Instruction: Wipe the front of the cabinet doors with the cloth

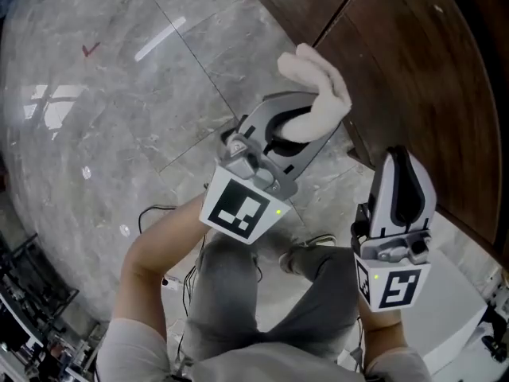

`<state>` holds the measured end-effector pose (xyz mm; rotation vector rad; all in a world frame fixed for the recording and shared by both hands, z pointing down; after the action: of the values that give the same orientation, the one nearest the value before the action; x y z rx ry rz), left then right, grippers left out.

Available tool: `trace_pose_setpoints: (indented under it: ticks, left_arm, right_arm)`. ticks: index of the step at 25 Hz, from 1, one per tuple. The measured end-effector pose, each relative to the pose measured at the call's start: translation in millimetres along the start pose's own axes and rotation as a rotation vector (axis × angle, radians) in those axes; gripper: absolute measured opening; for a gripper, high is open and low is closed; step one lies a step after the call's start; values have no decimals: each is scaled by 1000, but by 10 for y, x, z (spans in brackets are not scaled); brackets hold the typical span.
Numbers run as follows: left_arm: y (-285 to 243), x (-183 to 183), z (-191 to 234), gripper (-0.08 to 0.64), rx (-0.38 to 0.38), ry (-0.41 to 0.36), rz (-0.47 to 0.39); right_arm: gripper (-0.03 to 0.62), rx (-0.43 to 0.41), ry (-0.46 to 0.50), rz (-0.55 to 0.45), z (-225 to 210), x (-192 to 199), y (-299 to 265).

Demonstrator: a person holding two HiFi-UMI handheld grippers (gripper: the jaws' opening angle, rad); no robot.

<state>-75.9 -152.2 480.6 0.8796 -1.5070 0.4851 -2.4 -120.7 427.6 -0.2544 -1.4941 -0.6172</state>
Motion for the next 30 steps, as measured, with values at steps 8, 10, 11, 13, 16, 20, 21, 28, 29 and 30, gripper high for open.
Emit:
trace_pose_setpoints:
  ticks: [8,10,11,13,16,20,21,28,29,30]
  left_arm:
    - [42,-1186,91,61,-156,54,16]
    - [35,-1532,86,61,-188,66,23]
    - [24,-1705,78,61,-197,67,30]
    - [-16,-2038,61,61,-204,55,48]
    - [-79,-2493,48,61,-216,47,74]
    - [-242,-3079,12,61,-239,49,81]
    - [-287,-3236,-18,61,-236,52,87]
    - [-603,-4547,-223,61,-300,137,11]
    - [-653,-4706,-239,61,-303,138,-3]
    - [-697,-4861,-245,61,-306,137,-15]
  right_arm:
    - [58,31,-70,100,-68,-1069,-42]
    - [58,28,-87,115,-51,-1426,-62]
    - [58,22,-93,121,-44,-1614,-73]
    - [58,15,-102,124,-65,-1996,-98]
    - [58,28,-109,122,-171,-2513,-94]
    - [58,59,-111,118,-374,-3103,-23]
    - [58,66,-112,118,-416,-3260,2]
    - [58,82,-54,107,-660,-4398,159]
    - [58,83,-45,103,-678,-4535,189]
    - [58,83,-41,99,-690,-4665,219]
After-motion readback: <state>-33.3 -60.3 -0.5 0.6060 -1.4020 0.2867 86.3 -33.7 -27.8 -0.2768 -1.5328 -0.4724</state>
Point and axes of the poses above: the fingertips, and each gripper's own axes: y backward along the fingers, z to its left, x out of its underside, the point moved 1 cm from there along y, backward along the fingers, and after that the axes turned 14 degrees about -z, right-handed, at the moved point
